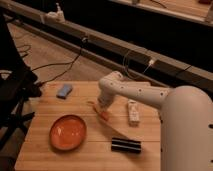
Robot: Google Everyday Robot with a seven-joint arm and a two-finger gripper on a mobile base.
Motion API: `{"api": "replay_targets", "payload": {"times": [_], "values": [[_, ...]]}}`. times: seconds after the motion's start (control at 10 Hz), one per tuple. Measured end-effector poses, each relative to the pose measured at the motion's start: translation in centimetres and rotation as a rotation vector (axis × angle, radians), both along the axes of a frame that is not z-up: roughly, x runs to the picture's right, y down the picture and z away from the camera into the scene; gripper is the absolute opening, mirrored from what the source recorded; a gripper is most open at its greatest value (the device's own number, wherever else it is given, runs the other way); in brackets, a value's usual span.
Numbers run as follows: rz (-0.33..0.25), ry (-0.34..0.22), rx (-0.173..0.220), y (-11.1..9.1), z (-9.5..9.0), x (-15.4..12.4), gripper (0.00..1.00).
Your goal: Place the pepper on the white sponge
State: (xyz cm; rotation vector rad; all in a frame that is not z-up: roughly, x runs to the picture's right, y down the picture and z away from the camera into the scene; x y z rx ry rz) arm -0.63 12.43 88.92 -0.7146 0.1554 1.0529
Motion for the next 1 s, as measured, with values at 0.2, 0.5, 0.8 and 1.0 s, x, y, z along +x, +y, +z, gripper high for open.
{"api": "replay_targets", "payload": {"times": [0.2, 0.5, 0.8, 1.0], "values": [[0.093, -0.023, 0.027, -2.7, -0.9, -1.0, 0.00], [0.248, -0.038, 0.113, -9.9, -2.0, -1.4, 0.00], [0.334, -0.038, 0.167, -15.8, -1.8, -3.1, 0.00], [0.348, -0.036, 0.172, -16.9, -1.8, -3.6, 0.00]]}}
